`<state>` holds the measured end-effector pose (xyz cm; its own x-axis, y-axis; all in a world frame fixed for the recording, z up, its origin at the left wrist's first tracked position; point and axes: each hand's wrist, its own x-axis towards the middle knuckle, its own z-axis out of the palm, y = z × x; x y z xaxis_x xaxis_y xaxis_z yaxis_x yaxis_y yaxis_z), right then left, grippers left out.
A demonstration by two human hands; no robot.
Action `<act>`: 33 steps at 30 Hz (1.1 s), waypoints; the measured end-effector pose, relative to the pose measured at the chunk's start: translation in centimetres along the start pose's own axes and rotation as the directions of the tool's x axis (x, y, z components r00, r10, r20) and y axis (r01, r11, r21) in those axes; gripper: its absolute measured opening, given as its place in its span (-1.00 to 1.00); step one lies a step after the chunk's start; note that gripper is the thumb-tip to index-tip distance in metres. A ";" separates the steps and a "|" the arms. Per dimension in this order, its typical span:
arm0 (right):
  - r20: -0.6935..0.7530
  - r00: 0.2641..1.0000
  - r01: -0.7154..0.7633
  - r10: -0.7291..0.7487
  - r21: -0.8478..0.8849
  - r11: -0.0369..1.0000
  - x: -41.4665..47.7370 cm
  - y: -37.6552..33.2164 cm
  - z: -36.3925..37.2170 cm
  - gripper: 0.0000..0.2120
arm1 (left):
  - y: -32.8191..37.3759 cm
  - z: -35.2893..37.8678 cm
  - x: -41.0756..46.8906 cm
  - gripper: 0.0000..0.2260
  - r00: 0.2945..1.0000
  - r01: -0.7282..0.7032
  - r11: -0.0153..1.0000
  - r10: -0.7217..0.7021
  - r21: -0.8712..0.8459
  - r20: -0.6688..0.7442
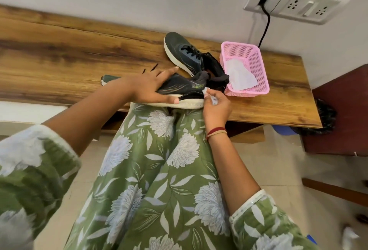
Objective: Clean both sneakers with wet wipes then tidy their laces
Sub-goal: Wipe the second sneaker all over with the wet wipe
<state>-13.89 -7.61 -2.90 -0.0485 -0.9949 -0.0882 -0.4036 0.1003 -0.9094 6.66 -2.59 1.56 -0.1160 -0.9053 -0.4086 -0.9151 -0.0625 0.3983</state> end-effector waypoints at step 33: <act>0.278 0.808 0.586 -0.519 -0.294 0.755 -1.4 -1.0 3.3 -0.85 | -2.7 3.7 1.0 -0.26 0.959 -0.013 0.928 0.117 0.373 -0.258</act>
<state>-10.40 -6.31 -3.17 0.4245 -0.8586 0.2875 -0.6019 -0.5048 -0.6188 7.58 -1.76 -2.91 -0.1187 -0.9840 -0.1329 -0.9915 0.1103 0.0690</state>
